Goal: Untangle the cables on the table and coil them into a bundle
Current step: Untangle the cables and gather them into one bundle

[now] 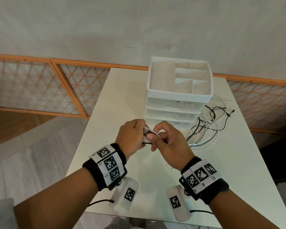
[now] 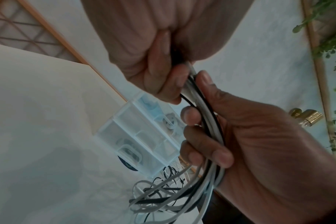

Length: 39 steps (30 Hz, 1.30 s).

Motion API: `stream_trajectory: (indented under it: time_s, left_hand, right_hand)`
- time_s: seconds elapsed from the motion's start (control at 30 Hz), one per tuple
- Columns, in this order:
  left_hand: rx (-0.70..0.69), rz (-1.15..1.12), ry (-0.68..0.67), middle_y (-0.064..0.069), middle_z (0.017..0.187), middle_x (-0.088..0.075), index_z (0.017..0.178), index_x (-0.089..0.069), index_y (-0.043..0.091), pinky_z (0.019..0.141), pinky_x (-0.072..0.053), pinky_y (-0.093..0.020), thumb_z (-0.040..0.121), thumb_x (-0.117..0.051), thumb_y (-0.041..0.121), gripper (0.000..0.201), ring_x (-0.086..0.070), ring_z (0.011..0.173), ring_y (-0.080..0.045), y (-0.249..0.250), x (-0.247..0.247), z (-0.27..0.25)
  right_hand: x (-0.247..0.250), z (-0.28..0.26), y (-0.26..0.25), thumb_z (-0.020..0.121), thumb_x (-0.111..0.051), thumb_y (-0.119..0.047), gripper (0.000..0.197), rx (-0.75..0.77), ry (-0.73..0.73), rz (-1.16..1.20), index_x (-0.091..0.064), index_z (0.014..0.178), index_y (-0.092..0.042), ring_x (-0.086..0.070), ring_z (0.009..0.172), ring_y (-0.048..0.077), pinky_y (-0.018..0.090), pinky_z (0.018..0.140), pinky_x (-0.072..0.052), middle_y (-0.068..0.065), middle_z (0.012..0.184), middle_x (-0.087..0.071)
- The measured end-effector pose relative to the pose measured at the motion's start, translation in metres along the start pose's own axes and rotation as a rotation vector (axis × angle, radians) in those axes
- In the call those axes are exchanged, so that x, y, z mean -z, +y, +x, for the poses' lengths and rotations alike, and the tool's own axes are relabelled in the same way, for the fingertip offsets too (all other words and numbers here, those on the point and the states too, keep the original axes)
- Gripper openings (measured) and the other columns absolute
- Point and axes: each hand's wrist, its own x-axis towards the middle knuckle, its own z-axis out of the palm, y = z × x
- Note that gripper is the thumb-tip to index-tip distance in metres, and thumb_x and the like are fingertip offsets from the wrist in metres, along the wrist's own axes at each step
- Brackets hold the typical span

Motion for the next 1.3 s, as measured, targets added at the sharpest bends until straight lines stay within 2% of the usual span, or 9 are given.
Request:
stream_trajectory:
  time_s: [0.2,0.33,0.47,0.6,0.7,0.87,1.03,1.17,1.3]
  left_hand:
    - [0.146,-0.095,-0.016,-0.01,0.063,-0.059,0.08,-0.061,0.005,0.045,-0.029,-0.021,0.093,-0.041,0.021,0.028,-0.043,0.04,-0.017,0.0,0.005,0.004]
    - [0.184,-0.148,-0.062,-0.007,0.058,-0.054,0.082,-0.055,0.005,0.039,-0.024,-0.017,0.095,-0.039,0.018,0.024,-0.038,0.036,-0.015,0.003,0.006,0.003]
    - [0.189,-0.163,-0.057,-0.01,0.063,-0.054,0.085,-0.057,0.005,0.037,-0.025,-0.017,0.094,-0.04,0.018,0.024,-0.04,0.037,-0.016,0.004,0.007,0.005]
    - [0.229,-0.207,-0.106,-0.009,0.057,-0.053,0.083,-0.056,0.003,0.035,-0.021,-0.019,0.098,-0.04,0.021,0.028,-0.041,0.039,-0.019,0.006,0.008,0.004]
    - [0.258,-0.225,-0.108,-0.01,0.057,-0.054,0.08,-0.057,0.003,0.034,-0.022,-0.018,0.098,-0.041,0.022,0.03,-0.043,0.039,-0.02,0.007,0.007,0.003]
    - [0.278,-0.216,-0.095,-0.01,0.056,-0.054,0.079,-0.059,0.004,0.034,-0.025,-0.017,0.098,-0.041,0.023,0.032,-0.044,0.04,-0.021,0.007,0.006,0.004]
    - [0.279,-0.181,-0.061,-0.01,0.059,-0.056,0.075,-0.056,0.008,0.036,-0.026,-0.016,0.096,-0.041,0.023,0.03,-0.044,0.04,-0.018,0.008,0.004,0.004]
    - [0.251,-0.132,-0.089,-0.007,0.06,-0.056,0.077,-0.057,0.009,0.038,-0.031,-0.019,0.097,-0.041,0.023,0.03,-0.047,0.047,-0.019,0.009,0.002,0.002]
    - [0.208,-0.083,-0.122,-0.01,0.065,-0.059,0.078,-0.057,0.007,0.04,-0.037,-0.023,0.093,-0.041,0.021,0.026,-0.047,0.048,-0.02,0.004,0.001,0.004]
  right_hand:
    - [0.001,-0.001,0.004,0.089,-0.069,-0.016,0.007,0.081,0.004,0.066,-0.063,0.087,-0.02,-0.045,0.05,0.017,0.031,0.054,-0.041,-0.003,0.06,-0.06]
    - [-0.001,0.0,0.002,0.088,-0.072,-0.009,0.006,0.047,0.048,0.105,-0.069,0.086,-0.013,-0.047,0.049,0.02,0.029,0.053,-0.043,0.016,0.063,-0.06]
    - [-0.001,0.003,0.004,0.089,-0.072,-0.014,0.015,-0.011,0.052,0.087,-0.06,0.093,-0.02,-0.056,0.05,0.019,0.028,0.054,-0.048,-0.002,0.063,-0.067]
    - [0.002,0.005,0.004,0.087,-0.076,-0.017,0.01,-0.003,0.069,0.072,-0.066,0.086,-0.02,-0.059,0.05,0.019,0.03,0.056,-0.05,0.005,0.066,-0.07]
    - [0.002,0.006,0.004,0.084,-0.078,-0.019,0.007,0.006,0.09,0.073,-0.071,0.081,-0.019,-0.056,0.048,0.019,0.03,0.054,-0.048,0.013,0.063,-0.066]
    - [0.0,0.005,0.003,0.083,-0.08,-0.021,0.007,0.025,0.04,0.058,-0.074,0.083,-0.019,-0.052,0.049,0.022,0.041,0.053,-0.049,0.019,0.065,-0.065]
    - [0.001,0.002,0.002,0.085,-0.075,-0.011,0.018,0.036,-0.063,0.029,-0.066,0.096,-0.023,-0.052,0.057,0.021,0.032,0.057,-0.046,0.017,0.075,-0.066]
    - [-0.002,0.003,0.003,0.083,-0.077,-0.009,0.017,0.01,-0.035,0.06,-0.067,0.09,-0.022,-0.049,0.056,0.016,0.03,0.058,-0.045,0.013,0.07,-0.065]
    - [-0.004,0.006,0.004,0.082,-0.078,-0.009,0.013,-0.003,-0.006,0.082,-0.075,0.089,-0.02,-0.067,0.076,0.037,0.046,0.077,-0.056,0.013,0.084,-0.075]
